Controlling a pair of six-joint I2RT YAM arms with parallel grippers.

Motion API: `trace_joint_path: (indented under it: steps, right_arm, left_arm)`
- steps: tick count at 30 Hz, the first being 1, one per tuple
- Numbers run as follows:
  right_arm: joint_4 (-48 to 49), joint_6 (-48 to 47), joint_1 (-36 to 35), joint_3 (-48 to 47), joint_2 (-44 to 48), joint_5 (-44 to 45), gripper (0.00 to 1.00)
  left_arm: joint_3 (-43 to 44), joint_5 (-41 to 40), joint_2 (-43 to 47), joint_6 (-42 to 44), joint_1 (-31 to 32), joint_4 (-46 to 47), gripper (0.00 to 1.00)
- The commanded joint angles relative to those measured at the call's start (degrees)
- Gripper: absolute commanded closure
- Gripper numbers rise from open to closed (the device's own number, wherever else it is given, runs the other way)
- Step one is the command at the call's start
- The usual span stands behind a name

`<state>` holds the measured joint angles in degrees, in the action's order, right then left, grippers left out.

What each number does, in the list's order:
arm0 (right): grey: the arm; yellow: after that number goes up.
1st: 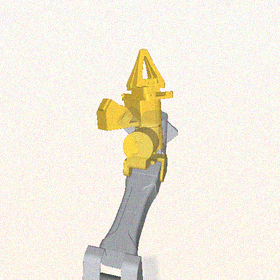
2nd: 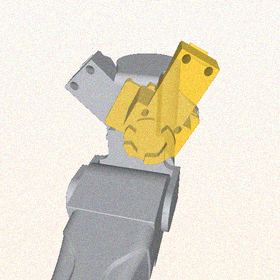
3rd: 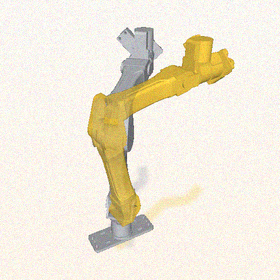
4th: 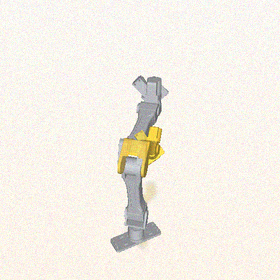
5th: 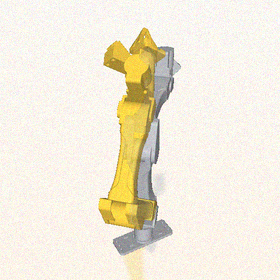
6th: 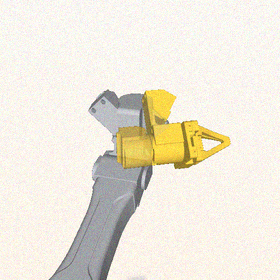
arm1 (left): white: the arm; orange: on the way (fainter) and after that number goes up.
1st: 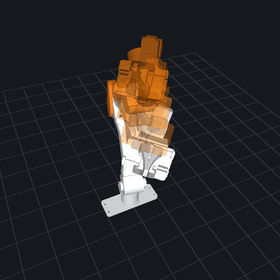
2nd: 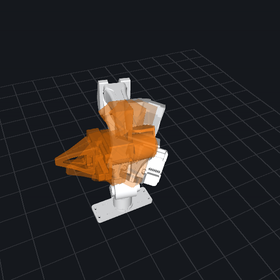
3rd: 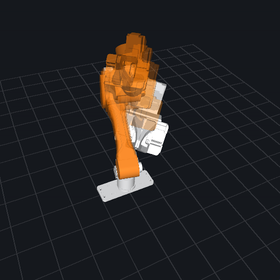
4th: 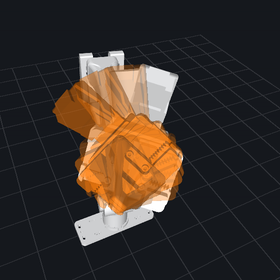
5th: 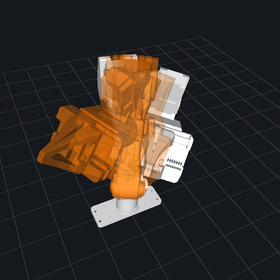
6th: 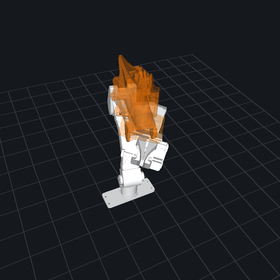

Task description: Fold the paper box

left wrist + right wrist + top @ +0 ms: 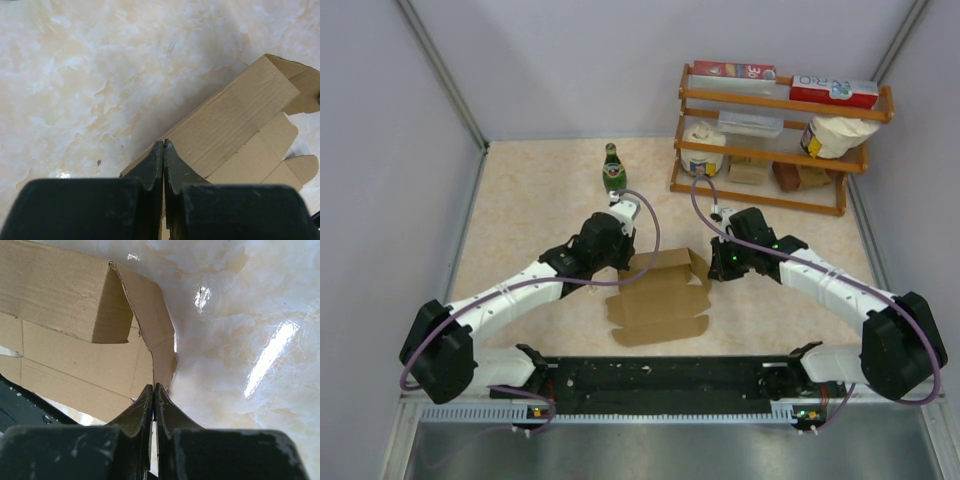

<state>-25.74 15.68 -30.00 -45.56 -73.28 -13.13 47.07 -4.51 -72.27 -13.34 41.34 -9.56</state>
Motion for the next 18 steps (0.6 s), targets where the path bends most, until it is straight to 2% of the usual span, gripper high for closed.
trace_joint_path:
  steps: [1,18]
  right_arm:
    - [2.36,0.31,-0.68,-2.25,0.06,0.47,1.0]
    - [2.09,1.37,-1.82,-4.27,0.06,-2.61,1.0]
  left_arm:
    - [0.66,-1.64,-0.77,0.16,-0.47,0.51,1.0]
    - [-3.56,-0.5,0.29,-0.37,-0.56,0.69,1.0]
